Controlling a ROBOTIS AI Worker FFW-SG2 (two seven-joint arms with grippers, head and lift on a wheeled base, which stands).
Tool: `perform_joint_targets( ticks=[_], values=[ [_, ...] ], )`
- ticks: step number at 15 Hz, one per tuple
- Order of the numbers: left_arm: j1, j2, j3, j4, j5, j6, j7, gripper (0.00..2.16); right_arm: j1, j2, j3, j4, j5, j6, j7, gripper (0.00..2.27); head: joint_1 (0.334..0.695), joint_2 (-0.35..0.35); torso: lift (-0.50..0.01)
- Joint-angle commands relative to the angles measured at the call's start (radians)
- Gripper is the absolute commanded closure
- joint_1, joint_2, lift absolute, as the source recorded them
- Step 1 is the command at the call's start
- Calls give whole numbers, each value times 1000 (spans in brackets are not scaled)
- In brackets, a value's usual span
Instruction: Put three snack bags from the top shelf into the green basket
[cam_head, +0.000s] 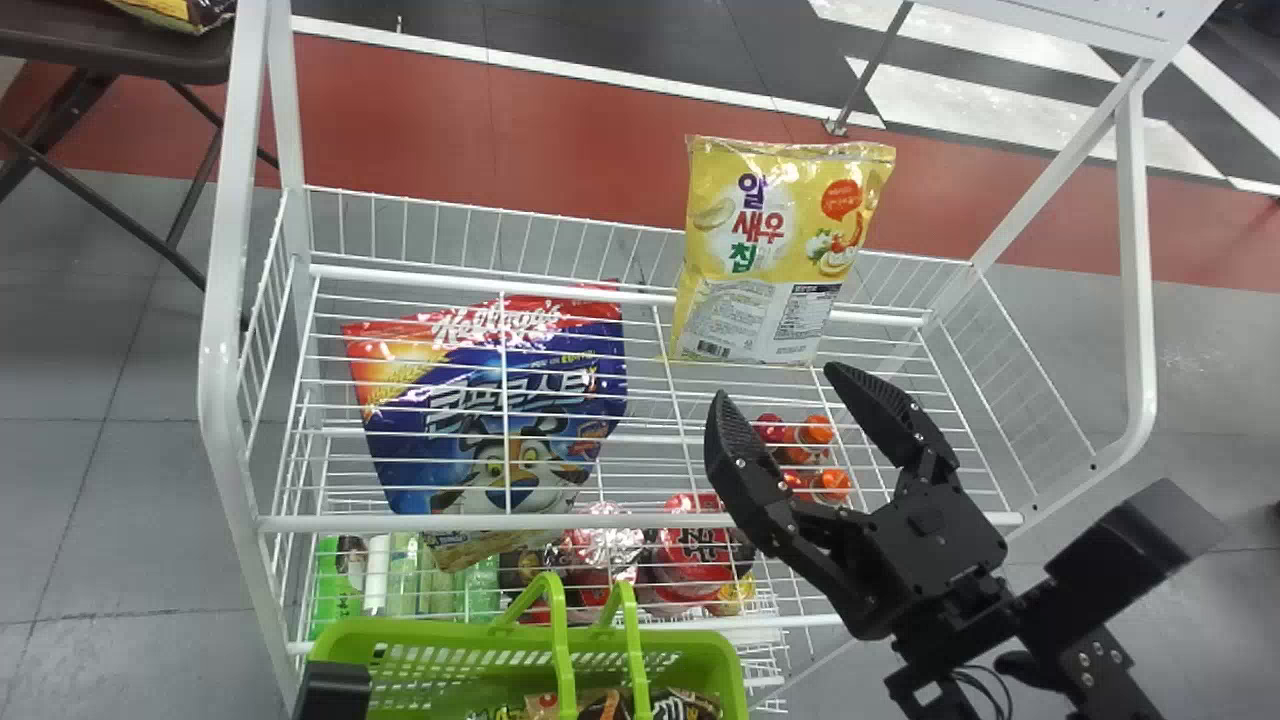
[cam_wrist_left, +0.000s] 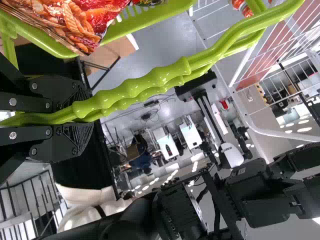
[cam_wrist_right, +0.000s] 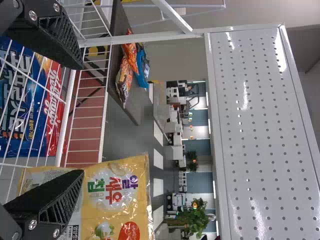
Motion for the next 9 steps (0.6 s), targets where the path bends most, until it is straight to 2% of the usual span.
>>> perform_joint_targets(
  ticks=[1,9],
  values=[
    [10,0,4,-10,0,0,3,2142,2,-4,-1,-1,-7,-3,1,66,695,-350,-48],
    [14,-2,9,-12,0,0,4,2142,0,-3,-6,2,-13,-15,0,66,695,-350,-48]
  ],
)
